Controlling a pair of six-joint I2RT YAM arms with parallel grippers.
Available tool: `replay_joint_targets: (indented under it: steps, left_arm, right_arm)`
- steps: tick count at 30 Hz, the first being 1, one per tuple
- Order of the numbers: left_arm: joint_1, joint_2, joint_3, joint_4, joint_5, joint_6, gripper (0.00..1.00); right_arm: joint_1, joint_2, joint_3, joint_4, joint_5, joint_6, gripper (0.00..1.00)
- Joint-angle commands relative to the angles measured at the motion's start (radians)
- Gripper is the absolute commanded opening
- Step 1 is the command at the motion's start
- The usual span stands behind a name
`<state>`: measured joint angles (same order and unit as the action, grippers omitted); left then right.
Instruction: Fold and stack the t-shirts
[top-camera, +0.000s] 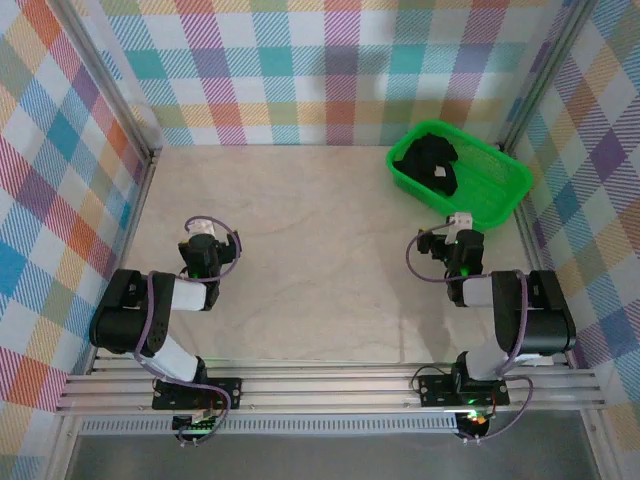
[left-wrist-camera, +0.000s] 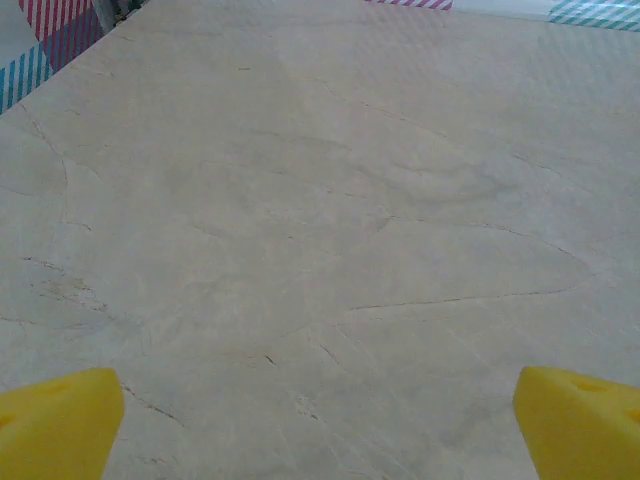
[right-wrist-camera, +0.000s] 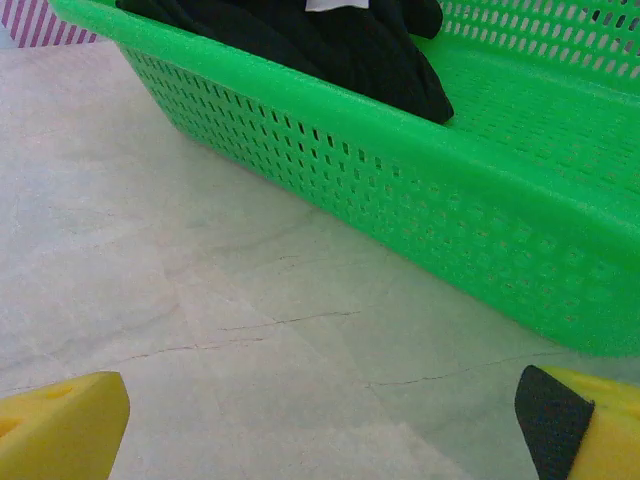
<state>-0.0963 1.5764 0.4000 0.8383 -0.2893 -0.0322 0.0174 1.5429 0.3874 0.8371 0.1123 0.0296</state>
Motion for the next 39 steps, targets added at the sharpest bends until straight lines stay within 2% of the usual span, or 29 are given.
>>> replay_joint_targets:
  steps: [1,19,21,25,27,29,31,32,33,34,35,36,37,38,39]
  left_arm:
    - [-0.001,-0.015,-0.006,0.016,-0.012,0.011,1.00]
    - [-0.001,-0.026,-0.011,0.022,-0.003,0.013,1.00]
    - [-0.017,-0.081,0.003,-0.046,0.003,0.038,1.00]
    - [-0.115,-0.273,0.005,-0.168,-0.174,0.088,1.00]
    - [-0.144,-0.399,0.013,-0.245,-0.248,0.034,1.00]
    - [-0.196,-0.498,0.079,-0.356,-0.294,0.038,1.00]
    - [-0.243,-0.542,0.147,-0.380,-0.303,0.077,1.00]
    - [-0.259,-0.554,0.194,-0.388,-0.308,0.068,1.00]
    - [-0.260,-0.560,0.281,-0.494,-0.350,-0.051,1.00]
    - [-0.249,-0.560,0.396,-0.731,-0.389,-0.253,1.00]
    - [-0.231,-0.546,0.561,-1.067,-0.383,-0.467,1.00]
    - [-0.211,-0.509,0.674,-1.263,-0.372,-0.556,1.00]
    - [-0.187,-0.471,0.716,-1.272,-0.291,-0.557,1.00]
    - [-0.137,-0.430,0.755,-1.259,-0.130,-0.557,1.00]
    - [-0.115,-0.391,0.797,-1.263,-0.018,-0.584,1.00]
  right_arm:
    - [0.005,-0.007,0.001,0.036,0.004,0.015,1.00]
    - [0.005,-0.012,-0.008,0.052,-0.003,0.011,1.00]
    - [0.018,-0.058,-0.024,0.050,-0.016,-0.014,1.00]
    - [0.118,-0.245,0.008,-0.181,0.130,-0.040,1.00]
    - [0.147,-0.356,0.054,-0.358,0.171,0.026,1.00]
    - [0.216,-0.473,0.138,-0.518,0.261,0.055,1.00]
    - [0.264,-0.527,0.279,-0.651,0.303,0.114,1.00]
    - [0.252,-0.528,0.382,-0.787,0.241,0.209,1.00]
    - [0.225,-0.507,0.483,-0.910,0.134,0.276,1.00]
    - [0.208,-0.483,0.574,-1.018,0.075,0.325,1.00]
    - [0.202,-0.449,0.650,-1.105,0.096,0.404,1.00]
    - [0.169,-0.413,0.690,-1.105,0.045,0.427,1.00]
    - [0.121,-0.377,0.726,-1.097,-0.035,0.447,1.00]
    - [0.078,-0.323,0.780,-1.117,-0.079,0.484,1.00]
    - [0.047,-0.258,0.856,-1.178,-0.067,0.520,0.97]
